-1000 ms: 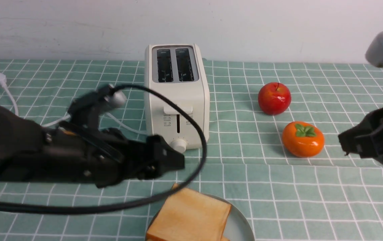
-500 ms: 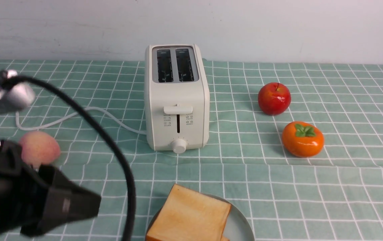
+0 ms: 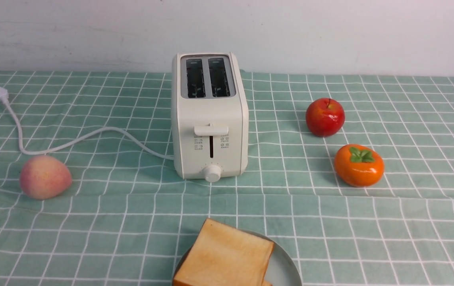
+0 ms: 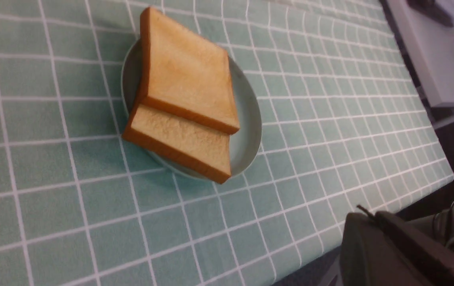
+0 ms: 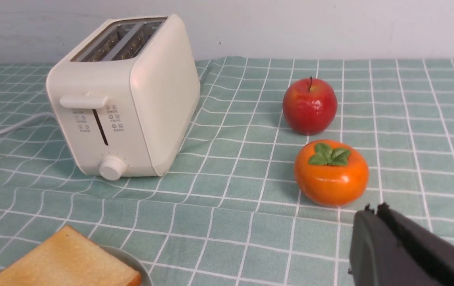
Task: Take toasted bread from bread machine on blue coffee table place on plate.
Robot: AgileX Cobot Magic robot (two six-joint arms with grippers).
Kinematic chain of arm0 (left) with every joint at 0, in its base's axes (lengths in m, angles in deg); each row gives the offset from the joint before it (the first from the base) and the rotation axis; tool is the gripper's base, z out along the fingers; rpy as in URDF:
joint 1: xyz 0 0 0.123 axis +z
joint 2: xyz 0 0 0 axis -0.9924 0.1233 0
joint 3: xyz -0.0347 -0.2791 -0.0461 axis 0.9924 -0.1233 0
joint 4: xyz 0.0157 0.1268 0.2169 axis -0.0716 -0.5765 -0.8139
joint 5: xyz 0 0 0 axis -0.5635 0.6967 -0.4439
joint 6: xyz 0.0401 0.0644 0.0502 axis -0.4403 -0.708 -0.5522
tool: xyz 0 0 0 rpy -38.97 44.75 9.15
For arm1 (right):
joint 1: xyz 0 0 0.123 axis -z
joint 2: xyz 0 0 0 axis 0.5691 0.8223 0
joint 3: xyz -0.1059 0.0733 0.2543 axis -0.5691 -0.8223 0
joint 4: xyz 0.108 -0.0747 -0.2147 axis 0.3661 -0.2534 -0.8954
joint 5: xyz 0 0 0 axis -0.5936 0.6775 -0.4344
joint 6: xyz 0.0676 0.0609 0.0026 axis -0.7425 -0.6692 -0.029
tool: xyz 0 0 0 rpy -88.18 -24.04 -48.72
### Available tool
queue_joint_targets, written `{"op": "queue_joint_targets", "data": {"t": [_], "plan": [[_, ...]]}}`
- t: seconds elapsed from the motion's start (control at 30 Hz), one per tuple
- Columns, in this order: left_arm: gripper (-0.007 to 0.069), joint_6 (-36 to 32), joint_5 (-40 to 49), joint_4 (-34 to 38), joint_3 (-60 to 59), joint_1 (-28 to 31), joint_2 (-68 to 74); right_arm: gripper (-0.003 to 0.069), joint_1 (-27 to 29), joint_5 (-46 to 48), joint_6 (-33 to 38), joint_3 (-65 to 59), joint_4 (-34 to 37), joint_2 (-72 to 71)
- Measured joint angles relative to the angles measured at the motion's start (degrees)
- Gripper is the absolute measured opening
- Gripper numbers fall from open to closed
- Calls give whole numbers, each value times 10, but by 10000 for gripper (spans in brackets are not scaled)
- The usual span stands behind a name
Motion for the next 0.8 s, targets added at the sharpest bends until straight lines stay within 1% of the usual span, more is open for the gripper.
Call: {"op": "queue_joint_targets", "data": {"t": [0.03, 0.07, 0.17, 0.4, 0.63, 0.67, 0.7, 0.73, 0.8], "plan": [[-14, -1, 0, -1, 0, 0, -3, -14, 0, 0, 0, 0, -2, 0], [-14, -9, -22, -8, 0, 0, -24, -11, 0, -3, 0, 0, -23, 0], [-14, -13, -45, -12, 0, 0, -31, -9, 0, -5, 0, 0, -46, -1], [-14, -15, -54, -14, 0, 0, -33, -8, 0, -8, 0, 0, -112, -2], [-14, -23, -57, -15, -6, 2, -36, -7, 0, -10, 0, 0, -154, -2], [-14, -73, -72, -61, -25, 19, -63, -6, 0, -10, 0, 0, -173, -2], [-14, -77, -72, -67, -27, 21, -63, -6, 0, -10, 0, 0, -174, -2], [-14, -97, -85, -92, -40, 34, -77, -5, 0, -10, 0, 0, -180, -2], [-14, -120, -147, -139, -86, 67, -109, -2, 0, -15, 0, 0, -195, -2]]}}
